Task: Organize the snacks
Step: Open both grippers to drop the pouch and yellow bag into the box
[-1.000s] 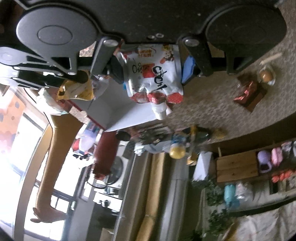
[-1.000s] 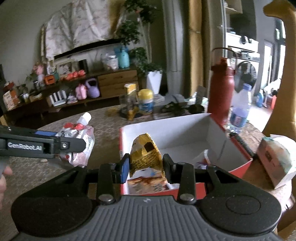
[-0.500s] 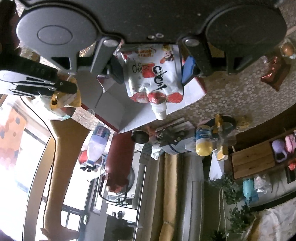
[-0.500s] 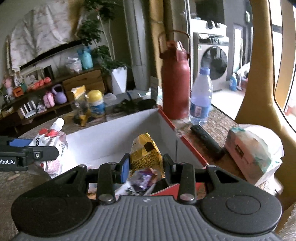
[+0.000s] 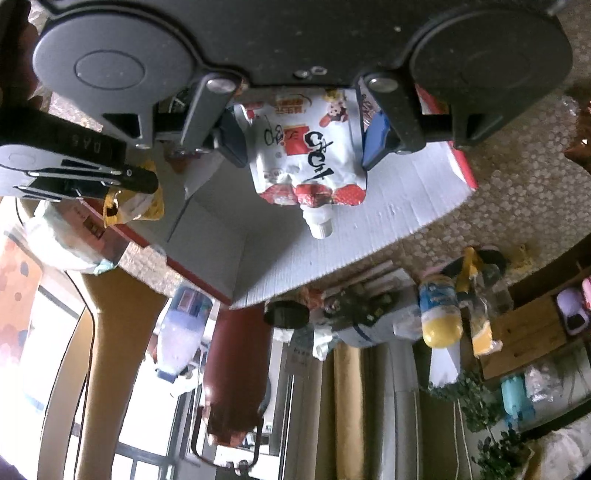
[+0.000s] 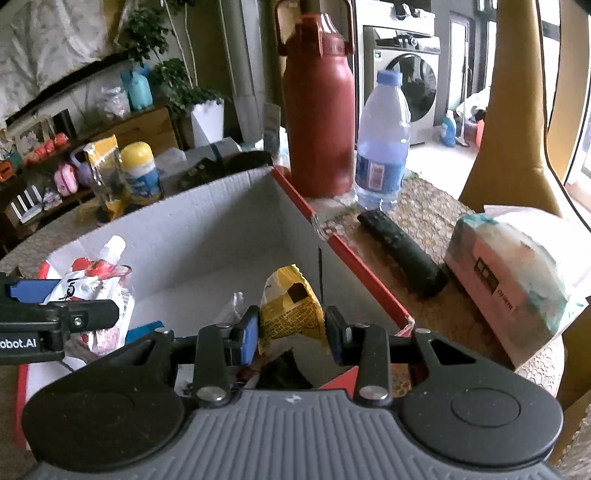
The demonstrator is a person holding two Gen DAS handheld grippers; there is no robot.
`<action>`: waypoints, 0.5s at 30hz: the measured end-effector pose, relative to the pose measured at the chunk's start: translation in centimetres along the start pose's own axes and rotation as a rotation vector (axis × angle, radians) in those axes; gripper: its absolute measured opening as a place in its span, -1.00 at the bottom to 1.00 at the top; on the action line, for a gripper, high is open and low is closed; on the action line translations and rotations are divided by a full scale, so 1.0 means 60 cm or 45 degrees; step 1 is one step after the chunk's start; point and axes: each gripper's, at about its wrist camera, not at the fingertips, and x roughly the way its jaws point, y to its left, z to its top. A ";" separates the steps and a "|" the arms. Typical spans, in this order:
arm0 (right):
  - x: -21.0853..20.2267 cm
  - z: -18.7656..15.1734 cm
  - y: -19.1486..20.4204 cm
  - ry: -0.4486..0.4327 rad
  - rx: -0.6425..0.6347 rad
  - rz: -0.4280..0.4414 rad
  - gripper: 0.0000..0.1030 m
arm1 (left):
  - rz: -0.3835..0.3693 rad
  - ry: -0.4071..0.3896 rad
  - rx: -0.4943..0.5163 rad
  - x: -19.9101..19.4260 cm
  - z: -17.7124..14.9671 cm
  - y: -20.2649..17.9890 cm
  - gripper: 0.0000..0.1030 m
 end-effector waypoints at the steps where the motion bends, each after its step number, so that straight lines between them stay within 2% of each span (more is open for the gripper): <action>1: 0.000 0.000 0.003 -0.009 -0.019 -0.002 -0.28 | -0.002 0.009 0.002 0.006 -0.001 0.000 0.24; 13: -0.003 -0.012 0.018 -0.013 -0.097 -0.016 -0.23 | 0.016 0.069 -0.003 0.037 -0.013 0.004 0.28; 15: -0.006 -0.013 0.018 -0.014 -0.095 -0.028 -0.17 | 0.027 0.080 -0.020 0.037 -0.014 0.009 0.29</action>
